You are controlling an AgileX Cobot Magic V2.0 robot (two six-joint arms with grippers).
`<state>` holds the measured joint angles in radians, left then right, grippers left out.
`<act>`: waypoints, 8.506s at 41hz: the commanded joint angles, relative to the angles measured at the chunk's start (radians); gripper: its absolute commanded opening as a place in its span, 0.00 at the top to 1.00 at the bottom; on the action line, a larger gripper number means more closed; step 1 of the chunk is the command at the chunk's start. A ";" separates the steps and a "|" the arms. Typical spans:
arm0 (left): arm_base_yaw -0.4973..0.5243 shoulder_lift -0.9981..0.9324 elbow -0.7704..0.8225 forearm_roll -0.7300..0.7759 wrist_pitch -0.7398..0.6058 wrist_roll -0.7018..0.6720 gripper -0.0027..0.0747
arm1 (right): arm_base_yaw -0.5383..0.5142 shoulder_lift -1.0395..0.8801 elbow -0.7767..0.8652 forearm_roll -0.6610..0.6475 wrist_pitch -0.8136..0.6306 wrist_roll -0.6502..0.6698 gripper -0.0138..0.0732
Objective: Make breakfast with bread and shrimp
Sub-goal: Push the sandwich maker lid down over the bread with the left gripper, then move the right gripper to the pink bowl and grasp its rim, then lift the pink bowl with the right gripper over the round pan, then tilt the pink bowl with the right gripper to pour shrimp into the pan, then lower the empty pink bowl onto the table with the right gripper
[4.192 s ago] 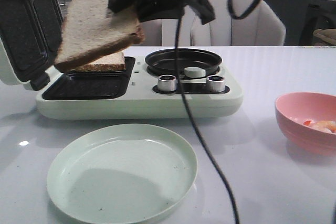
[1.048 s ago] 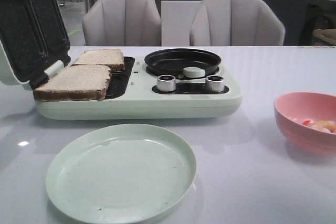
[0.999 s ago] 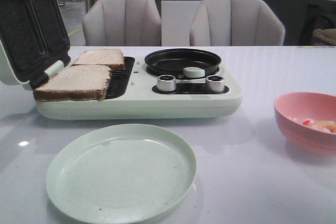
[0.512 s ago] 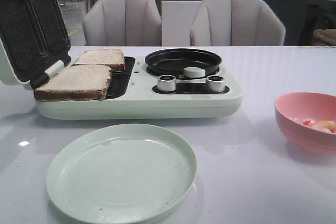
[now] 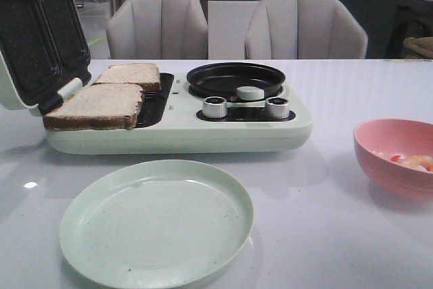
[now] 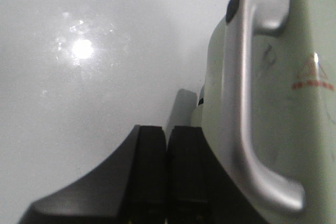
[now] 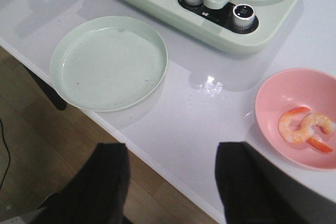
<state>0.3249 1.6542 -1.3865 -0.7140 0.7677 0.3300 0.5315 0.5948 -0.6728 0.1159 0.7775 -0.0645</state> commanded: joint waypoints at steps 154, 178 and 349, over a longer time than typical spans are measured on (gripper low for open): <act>-0.946 -0.791 0.684 -0.218 -0.125 0.446 0.84 | -0.655 1.062 -0.334 0.035 -0.219 -0.017 0.73; -0.946 -0.791 0.684 -0.218 -0.125 0.446 0.84 | -0.538 0.736 -0.362 -0.100 -0.317 -0.018 0.82; -0.946 -0.791 0.684 -0.218 -0.125 0.446 0.84 | -0.653 0.790 -0.418 -0.071 -0.087 -0.023 0.82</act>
<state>-0.6133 0.8683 -0.6750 -0.8839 0.6753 0.7746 -0.0419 1.4048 -1.1177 -0.1402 0.7963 0.0531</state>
